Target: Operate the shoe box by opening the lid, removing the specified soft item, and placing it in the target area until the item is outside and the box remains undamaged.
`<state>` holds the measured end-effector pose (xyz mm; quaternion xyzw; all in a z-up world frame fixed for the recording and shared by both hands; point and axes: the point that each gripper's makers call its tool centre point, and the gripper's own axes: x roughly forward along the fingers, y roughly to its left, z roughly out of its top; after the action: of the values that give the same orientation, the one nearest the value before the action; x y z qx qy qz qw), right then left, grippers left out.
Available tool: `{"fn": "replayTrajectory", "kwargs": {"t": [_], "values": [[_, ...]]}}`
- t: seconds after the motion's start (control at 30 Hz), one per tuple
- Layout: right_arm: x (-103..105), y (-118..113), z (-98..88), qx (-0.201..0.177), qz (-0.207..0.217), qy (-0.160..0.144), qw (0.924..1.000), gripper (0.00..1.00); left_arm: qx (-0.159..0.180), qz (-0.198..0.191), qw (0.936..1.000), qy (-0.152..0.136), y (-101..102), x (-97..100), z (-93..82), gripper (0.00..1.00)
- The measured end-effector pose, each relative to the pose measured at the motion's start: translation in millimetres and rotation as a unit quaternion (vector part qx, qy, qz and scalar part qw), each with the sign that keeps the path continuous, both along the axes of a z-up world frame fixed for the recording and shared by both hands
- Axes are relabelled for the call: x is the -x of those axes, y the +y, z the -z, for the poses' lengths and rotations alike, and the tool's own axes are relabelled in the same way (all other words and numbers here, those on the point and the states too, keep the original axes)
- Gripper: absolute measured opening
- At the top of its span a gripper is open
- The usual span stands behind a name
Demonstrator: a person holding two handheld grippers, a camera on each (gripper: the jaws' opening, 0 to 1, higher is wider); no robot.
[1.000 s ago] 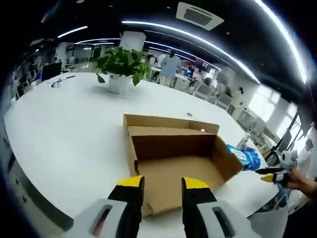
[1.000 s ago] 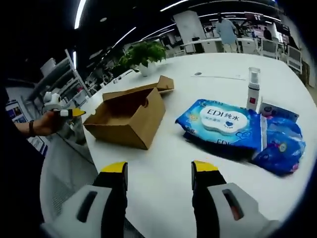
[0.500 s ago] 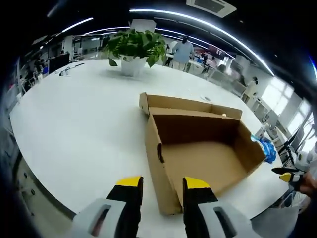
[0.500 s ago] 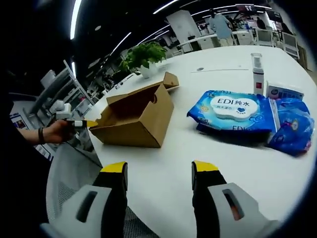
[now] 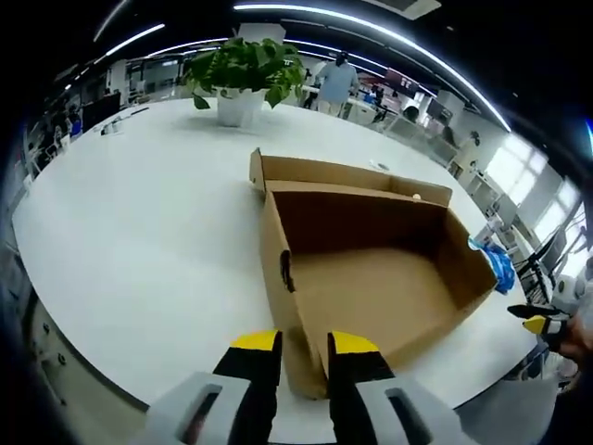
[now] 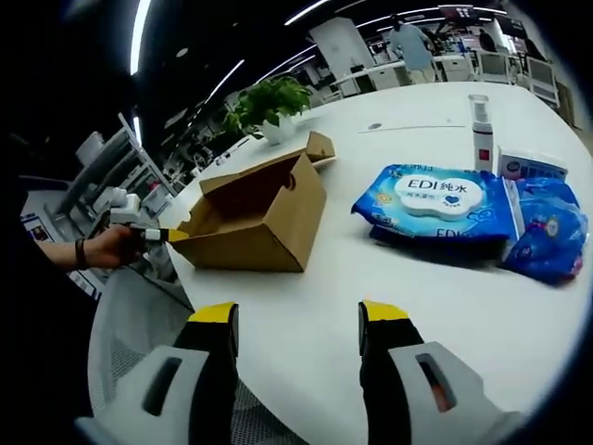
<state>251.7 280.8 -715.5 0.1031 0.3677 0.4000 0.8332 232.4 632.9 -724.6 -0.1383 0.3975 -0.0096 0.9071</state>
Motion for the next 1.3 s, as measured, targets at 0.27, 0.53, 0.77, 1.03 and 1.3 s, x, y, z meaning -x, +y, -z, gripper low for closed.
{"fn": "replayTrajectory", "kwargs": {"t": [0.27,0.53,0.77,1.03,1.3], "values": [[2.2,2.3,0.5,-0.003,-0.001,0.003,1.0000,0.49,0.007,0.000,1.0000,-0.001,1.0,-1.0,1.1,0.18],[5.3,5.1,1.8,-0.001,-0.007,0.007,0.9999,0.48,-0.003,0.012,0.9999,0.003,2.4,0.4,1.5,0.15],[5.9,5.0,3.1,-0.002,-0.007,0.010,0.9999,0.48,-0.018,0.022,0.9995,0.013,4.4,6.1,0.9,0.13],[3.3,8.5,1.6,-0.008,-0.008,0.011,0.9999,0.47,-0.024,0.038,0.9988,0.016,-1.9,13.2,1.1,0.13],[-8.1,18.7,-0.5,-0.006,-0.018,0.010,0.9998,0.46,-0.023,0.046,0.9986,0.014,-4.8,13.0,1.6,0.13]]}}
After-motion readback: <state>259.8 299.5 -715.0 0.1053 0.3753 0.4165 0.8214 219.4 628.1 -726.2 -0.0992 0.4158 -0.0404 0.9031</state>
